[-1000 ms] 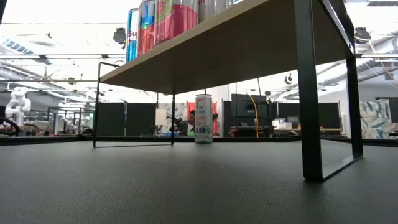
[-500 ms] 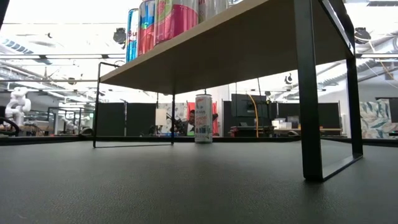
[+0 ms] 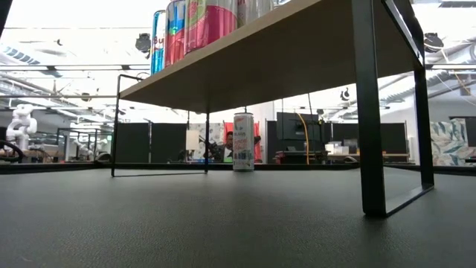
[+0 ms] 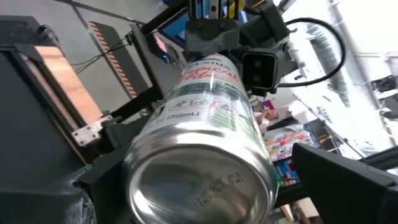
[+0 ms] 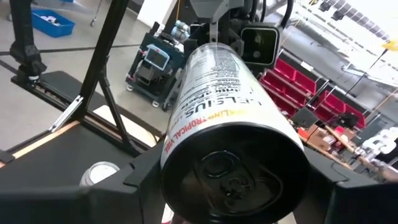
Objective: Place canned beverage on shelf
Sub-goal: Put the bottom white soda can on the shelf aligned with the other white soda can
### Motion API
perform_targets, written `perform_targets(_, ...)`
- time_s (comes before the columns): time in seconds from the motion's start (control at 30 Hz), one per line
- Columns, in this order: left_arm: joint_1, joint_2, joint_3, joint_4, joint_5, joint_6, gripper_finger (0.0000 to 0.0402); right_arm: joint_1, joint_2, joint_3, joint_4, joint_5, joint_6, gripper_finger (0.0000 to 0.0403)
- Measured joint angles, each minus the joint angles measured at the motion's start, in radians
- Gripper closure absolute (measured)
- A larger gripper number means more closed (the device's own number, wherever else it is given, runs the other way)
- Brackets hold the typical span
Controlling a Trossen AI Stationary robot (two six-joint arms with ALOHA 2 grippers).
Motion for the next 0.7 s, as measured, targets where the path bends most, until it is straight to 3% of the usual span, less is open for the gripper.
perform_targets(0.17, 0.000, 0.000, 0.000, 0.001, 0.018, 0.003, 0.0015, 0.000, 0.000, 0.001, -0.002, -0.003, -0.025, 0.0174)
perform_targets(0.5, 0.002, 0.000, 0.000, 0.002, 0.014, 0.004, 0.0108, 0.000, 0.000, 0.001, -0.001, -0.003, -0.038, 0.0174)
perform_targets(0.7, 0.002, 0.000, 0.000, 0.002, 0.013, 0.027, 0.0142, 0.000, 0.000, 0.001, -0.002, -0.002, -0.007, 0.0174)
